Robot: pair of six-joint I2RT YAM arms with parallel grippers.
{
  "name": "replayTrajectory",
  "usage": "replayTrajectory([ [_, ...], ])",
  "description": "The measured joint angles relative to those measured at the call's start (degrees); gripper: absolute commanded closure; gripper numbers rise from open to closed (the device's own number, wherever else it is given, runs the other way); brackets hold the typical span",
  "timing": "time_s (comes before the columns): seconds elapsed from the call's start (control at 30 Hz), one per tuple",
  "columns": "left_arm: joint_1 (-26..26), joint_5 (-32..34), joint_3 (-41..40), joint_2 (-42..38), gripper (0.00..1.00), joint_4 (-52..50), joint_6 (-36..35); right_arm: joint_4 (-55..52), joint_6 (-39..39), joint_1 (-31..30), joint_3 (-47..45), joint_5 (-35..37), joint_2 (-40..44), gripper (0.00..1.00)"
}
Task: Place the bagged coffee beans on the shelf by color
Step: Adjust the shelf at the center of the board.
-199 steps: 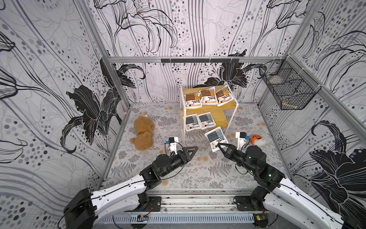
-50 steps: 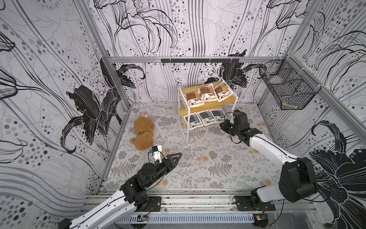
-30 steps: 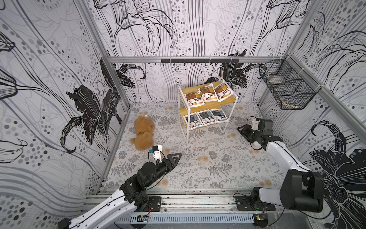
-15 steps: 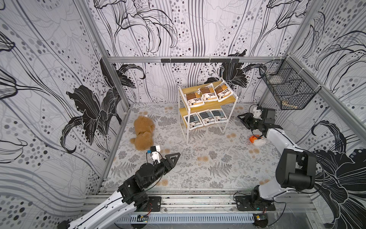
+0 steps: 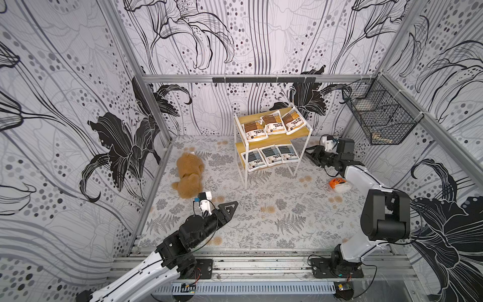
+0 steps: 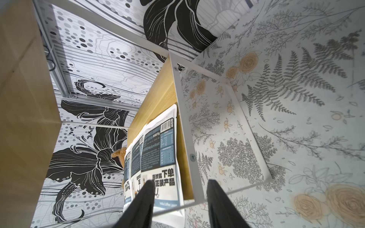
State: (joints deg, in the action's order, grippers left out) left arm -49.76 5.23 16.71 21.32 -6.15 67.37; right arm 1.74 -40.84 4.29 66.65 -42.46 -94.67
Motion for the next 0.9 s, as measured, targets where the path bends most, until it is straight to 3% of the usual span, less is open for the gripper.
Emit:
replayTrajectory([
  [0.3, 0.0, 0.3, 0.3, -0.5, 0.34, -0.9, -0.8, 2.5, 0.0, -2.9, -5.3, 1.1, 1.8, 0.53],
  [0.63, 0.0, 0.4, 0.3, 0.0, 0.34, -0.8, -1.7, 3.0, 0.0, -10.6, -15.1, 3.2, 11.9, 0.53],
  [0.7, 0.0, 0.5, 0.3, 0.6, 0.34, -0.8, -1.7, 2.0, 0.2, -10.9, -15.8, 3.7, 13.7, 0.52],
  [0.77, 0.0, 0.9, 0.3, 1.2, 0.26, -0.8, -1.9, 0.2, 1.5, -10.9, -15.9, 4.8, 15.0, 0.50],
  [0.9, 0.0, 2.5, 1.2, 2.7, 0.25, -1.7, -2.1, -3.4, 3.1, -7.8, -16.5, 5.3, 17.1, 0.45],
])
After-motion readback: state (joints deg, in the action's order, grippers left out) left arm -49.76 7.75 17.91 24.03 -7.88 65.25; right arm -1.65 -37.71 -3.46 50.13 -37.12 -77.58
